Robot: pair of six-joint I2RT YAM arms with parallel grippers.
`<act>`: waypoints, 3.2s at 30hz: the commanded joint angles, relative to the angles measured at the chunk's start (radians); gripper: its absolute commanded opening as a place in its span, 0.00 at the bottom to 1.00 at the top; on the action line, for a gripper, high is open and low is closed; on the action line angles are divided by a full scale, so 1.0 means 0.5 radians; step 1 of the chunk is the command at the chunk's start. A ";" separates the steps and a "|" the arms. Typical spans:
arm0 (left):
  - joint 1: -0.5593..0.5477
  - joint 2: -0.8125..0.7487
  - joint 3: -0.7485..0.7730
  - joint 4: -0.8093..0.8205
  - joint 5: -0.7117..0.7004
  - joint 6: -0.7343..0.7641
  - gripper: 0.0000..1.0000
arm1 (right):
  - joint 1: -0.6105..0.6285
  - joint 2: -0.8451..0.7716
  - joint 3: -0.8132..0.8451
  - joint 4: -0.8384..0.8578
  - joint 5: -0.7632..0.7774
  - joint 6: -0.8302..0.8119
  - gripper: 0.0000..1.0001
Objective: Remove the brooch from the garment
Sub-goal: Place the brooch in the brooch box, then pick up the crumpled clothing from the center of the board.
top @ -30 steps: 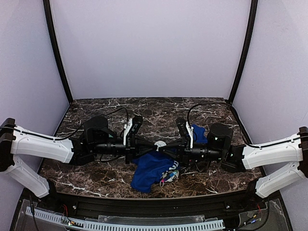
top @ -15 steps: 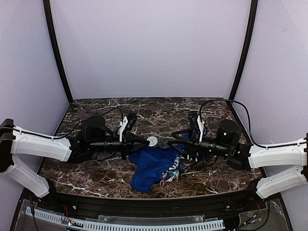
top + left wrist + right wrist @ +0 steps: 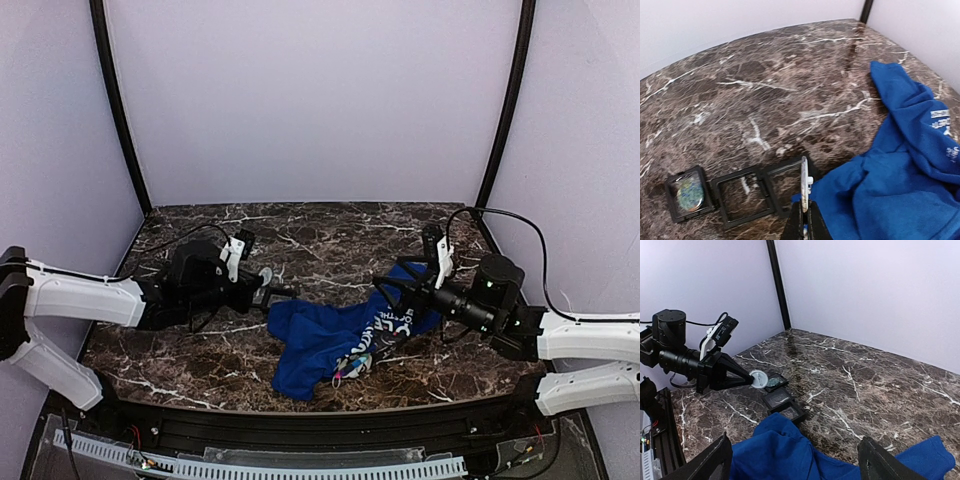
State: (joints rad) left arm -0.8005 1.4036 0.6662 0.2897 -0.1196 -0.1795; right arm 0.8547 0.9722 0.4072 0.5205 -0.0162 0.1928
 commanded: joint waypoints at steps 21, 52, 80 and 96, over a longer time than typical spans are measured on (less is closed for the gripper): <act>0.165 0.591 0.293 -0.326 -0.562 -0.002 0.01 | -0.037 -0.191 -0.130 -0.085 0.162 0.029 0.90; 0.184 0.686 0.337 -0.334 -0.475 0.064 0.11 | -0.037 -0.136 -0.106 -0.075 0.159 0.018 0.90; 0.151 0.115 -0.029 0.059 0.432 0.127 0.86 | -0.037 -0.108 -0.101 -0.211 0.250 0.054 0.94; -0.344 -0.024 0.125 -0.020 0.911 0.304 0.99 | -0.036 -0.213 -0.185 -0.234 0.242 0.087 0.98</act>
State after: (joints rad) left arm -0.9455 1.3884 0.6777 0.3027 0.2638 -0.0544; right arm 0.8433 0.8913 0.3332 0.3927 0.1089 0.2268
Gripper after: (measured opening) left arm 0.987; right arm 0.978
